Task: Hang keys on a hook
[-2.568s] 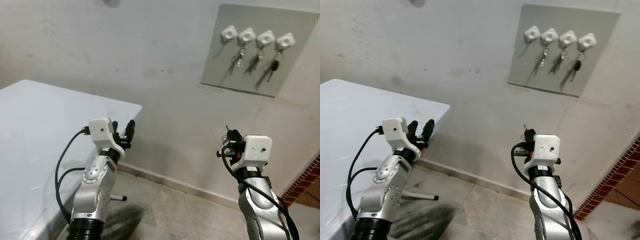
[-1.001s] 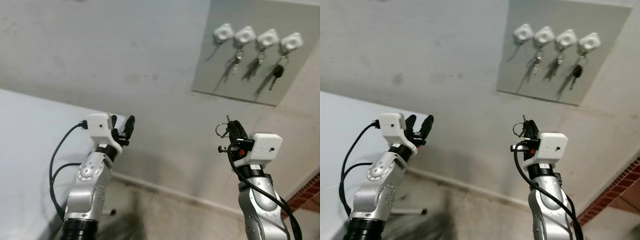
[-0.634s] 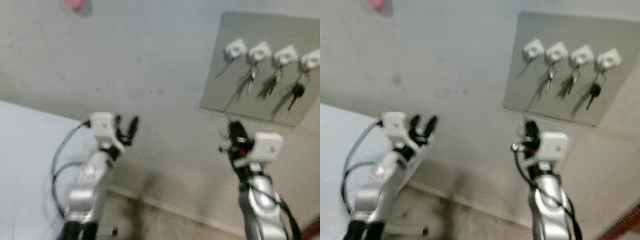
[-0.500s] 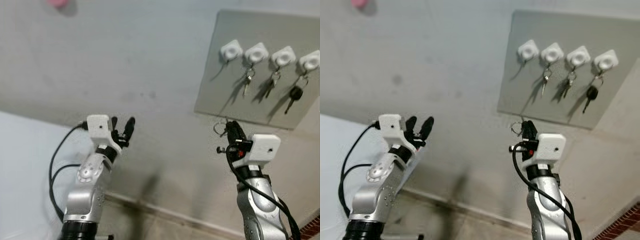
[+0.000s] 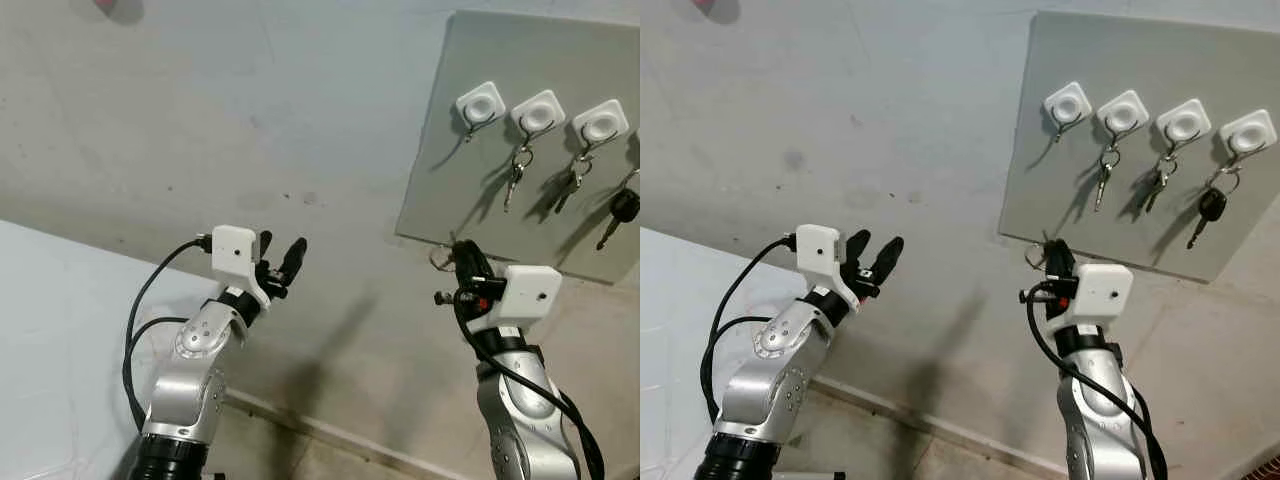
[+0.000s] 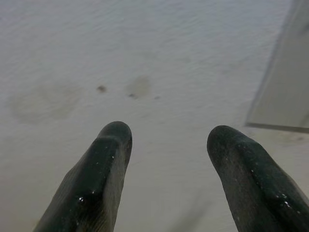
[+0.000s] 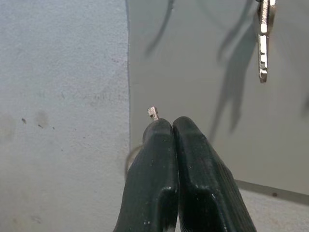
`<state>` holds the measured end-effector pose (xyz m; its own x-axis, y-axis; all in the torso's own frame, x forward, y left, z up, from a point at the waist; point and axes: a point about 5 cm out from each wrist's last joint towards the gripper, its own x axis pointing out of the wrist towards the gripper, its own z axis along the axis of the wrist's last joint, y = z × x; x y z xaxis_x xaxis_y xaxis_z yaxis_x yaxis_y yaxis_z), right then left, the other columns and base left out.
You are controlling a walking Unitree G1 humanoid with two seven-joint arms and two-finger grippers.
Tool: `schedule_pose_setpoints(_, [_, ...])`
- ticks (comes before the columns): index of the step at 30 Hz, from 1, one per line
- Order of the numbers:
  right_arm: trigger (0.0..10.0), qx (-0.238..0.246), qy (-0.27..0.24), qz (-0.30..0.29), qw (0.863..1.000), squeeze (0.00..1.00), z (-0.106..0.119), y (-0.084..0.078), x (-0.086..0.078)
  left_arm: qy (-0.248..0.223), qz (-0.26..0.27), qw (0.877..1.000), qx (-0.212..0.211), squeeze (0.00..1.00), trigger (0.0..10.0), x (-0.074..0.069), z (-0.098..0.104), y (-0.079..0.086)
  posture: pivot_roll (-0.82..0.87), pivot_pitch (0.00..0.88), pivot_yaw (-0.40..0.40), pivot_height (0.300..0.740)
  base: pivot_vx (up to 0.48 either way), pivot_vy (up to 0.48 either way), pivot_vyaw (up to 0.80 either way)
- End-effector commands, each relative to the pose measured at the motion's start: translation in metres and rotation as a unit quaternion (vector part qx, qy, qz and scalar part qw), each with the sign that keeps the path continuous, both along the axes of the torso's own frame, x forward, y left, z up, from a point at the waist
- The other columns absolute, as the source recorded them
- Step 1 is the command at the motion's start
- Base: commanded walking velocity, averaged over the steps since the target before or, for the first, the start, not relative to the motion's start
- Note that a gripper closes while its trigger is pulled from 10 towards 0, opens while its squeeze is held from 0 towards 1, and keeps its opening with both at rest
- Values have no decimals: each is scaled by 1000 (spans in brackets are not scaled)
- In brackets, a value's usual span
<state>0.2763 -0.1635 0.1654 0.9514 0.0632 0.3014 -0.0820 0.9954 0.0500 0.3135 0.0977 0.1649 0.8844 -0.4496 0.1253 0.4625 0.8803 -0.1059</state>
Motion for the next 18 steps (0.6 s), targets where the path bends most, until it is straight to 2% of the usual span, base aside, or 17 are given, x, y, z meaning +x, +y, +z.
schedule_pose_setpoints(1, [10000,-5,-5,8,1000,0,5,-2,4,-24,-34,999,1,0,10000,0,15,-12,-2,35,-2,740,0,0,0])
schedule_pose_setpoints(6, [10000,-18,-18,27,999,0,14,0,14,-51,-83,995,-1,0,10000,2,34,-30,-6,44,-3,740,0,0,0])
schedule_pose_setpoints(10, [10000,-35,-35,46,998,0,25,3,25,-72,-108,992,-6,0,10000,3,49,-38,-11,49,0,740,0,0,0])
schedule_pose_setpoints(18, [10000,-42,-53,67,995,0,39,7,38,-85,-116,989,-17,0,10000,6,64,-40,-14,57,2,740,0,0,0])
